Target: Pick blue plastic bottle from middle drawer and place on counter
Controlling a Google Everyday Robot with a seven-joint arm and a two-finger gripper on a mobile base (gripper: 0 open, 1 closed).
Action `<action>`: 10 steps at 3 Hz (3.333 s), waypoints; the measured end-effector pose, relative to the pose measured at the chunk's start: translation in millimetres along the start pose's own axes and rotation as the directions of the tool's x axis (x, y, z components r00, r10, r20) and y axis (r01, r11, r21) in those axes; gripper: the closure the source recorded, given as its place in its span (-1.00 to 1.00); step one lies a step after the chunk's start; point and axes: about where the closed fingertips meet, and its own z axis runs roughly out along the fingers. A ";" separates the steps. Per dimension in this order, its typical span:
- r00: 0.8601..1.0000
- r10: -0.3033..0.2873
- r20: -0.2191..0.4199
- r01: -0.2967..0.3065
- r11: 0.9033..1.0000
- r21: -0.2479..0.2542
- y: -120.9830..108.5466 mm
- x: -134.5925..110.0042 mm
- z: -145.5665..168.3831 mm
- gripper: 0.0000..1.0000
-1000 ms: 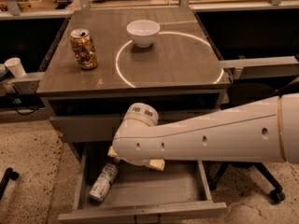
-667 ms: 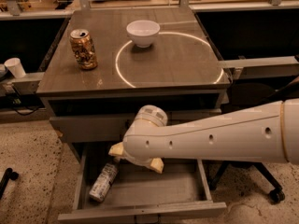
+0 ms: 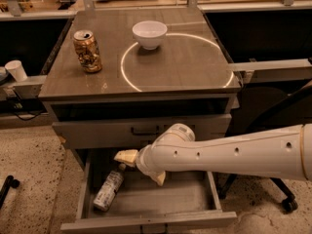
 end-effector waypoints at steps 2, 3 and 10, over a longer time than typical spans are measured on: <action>0.996 -0.036 0.081 0.023 0.986 0.165 -29.3 -11.3 34.2 -1.00; 0.996 -0.036 0.081 0.023 0.986 0.165 -29.4 -11.2 34.3 -1.00; 0.995 0.056 0.086 -0.073 0.975 0.208 -21.6 -7.2 88.5 -0.78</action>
Offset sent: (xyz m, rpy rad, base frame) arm 0.0132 0.0611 -0.0183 0.2509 0.0042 0.1081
